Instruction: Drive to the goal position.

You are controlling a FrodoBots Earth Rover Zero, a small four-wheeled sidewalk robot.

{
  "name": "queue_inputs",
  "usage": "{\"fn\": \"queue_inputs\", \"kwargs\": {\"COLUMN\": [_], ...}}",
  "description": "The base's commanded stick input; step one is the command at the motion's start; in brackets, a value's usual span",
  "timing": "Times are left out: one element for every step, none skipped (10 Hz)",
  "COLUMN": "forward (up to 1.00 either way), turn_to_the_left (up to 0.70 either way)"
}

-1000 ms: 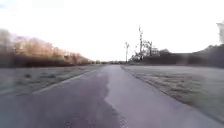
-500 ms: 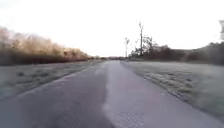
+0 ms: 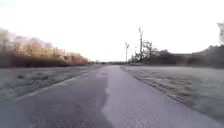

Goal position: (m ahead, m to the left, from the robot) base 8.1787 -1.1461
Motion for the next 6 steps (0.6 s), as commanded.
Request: {"fn": "queue_inputs", "kwargs": {"forward": [1.00,1.00,1.00,1.00,1.00,1.00], "turn_to_the_left": [0.00,0.00,0.00,0.00,0.00,0.00]}}
